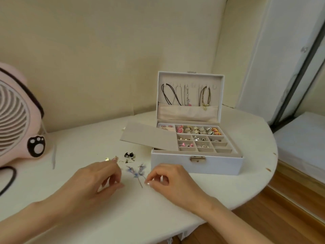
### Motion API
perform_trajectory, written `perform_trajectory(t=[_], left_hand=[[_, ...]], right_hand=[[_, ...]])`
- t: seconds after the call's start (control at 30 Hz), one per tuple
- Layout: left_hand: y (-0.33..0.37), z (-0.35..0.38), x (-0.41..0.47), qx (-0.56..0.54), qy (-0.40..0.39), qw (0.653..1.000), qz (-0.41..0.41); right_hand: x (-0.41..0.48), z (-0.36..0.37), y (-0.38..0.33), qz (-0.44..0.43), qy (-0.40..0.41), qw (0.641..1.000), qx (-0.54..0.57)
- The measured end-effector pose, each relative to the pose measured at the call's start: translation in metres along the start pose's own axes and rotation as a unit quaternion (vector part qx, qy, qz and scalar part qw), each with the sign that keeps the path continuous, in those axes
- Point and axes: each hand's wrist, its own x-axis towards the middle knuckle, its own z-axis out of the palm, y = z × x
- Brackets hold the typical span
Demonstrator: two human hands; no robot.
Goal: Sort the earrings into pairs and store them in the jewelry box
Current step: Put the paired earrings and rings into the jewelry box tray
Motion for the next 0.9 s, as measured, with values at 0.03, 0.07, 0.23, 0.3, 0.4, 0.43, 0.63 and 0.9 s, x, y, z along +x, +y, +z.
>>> perform_trajectory(t=[0.03,0.07,0.23,0.3,0.4,0.43,0.63,0.9], left_hand=[[-0.004,0.001,-0.002,0.014,0.017,0.999,-0.028],[-0.008,0.001,-0.003,0.026,0.032,0.998,-0.053],[-0.027,0.005,-0.004,0.083,0.010,0.988,-0.127],[-0.031,0.009,-0.005,0.093,-0.011,0.986,-0.140],[-0.032,0.015,-0.007,0.080,-0.025,0.983,-0.163],[-0.032,0.016,-0.007,0.075,-0.028,0.983,-0.166],[-0.023,0.010,-0.007,0.065,-0.032,0.987,-0.145],[0.022,0.009,0.023,0.024,0.059,0.997,-0.050]], right_hand=[[0.004,0.007,-0.003,-0.008,-0.003,1.000,-0.010],[0.009,0.014,-0.006,-0.018,-0.001,1.000,-0.020],[0.042,0.045,-0.022,-0.092,0.024,0.987,-0.126],[0.056,0.055,-0.025,-0.107,0.014,0.978,-0.179],[0.069,0.063,-0.028,-0.103,-0.013,0.970,-0.220],[0.071,0.064,-0.028,-0.101,-0.017,0.969,-0.224],[0.061,0.055,-0.031,-0.095,0.003,0.981,-0.170],[0.019,-0.012,-0.021,-0.037,0.079,0.996,-0.029]])
